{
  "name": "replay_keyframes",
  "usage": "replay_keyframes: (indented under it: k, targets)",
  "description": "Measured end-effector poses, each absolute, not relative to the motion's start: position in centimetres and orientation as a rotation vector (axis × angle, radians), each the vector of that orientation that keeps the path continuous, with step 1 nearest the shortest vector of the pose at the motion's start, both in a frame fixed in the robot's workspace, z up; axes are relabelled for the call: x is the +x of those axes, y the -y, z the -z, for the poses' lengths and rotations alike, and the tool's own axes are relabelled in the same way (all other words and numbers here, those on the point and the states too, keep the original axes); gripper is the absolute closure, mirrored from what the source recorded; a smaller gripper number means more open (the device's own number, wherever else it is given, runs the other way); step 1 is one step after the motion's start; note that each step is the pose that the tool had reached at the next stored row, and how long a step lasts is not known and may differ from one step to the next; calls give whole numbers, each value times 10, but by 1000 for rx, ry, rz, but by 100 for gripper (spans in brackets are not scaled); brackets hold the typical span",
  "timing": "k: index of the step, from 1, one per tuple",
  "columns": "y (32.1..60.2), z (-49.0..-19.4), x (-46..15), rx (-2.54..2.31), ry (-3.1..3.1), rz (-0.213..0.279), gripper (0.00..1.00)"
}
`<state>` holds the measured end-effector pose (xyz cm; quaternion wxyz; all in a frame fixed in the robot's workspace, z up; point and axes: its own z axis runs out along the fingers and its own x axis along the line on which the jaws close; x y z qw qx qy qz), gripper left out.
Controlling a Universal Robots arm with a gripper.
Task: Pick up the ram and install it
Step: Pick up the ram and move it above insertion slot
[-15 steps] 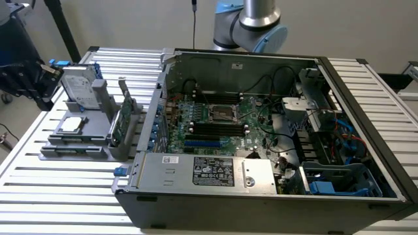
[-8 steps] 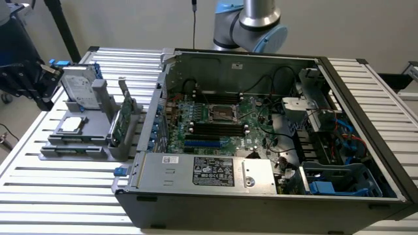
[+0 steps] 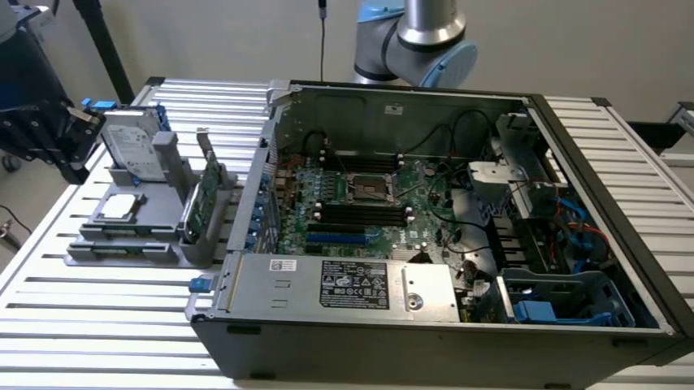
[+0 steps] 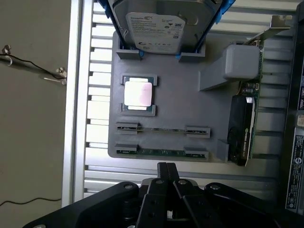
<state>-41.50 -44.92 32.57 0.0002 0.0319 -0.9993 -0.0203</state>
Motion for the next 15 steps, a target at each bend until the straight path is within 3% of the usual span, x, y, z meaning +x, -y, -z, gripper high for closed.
replay_keyframes:
  k: [15]
  targets:
    - [449,-325,-415,518,3092,63,89]
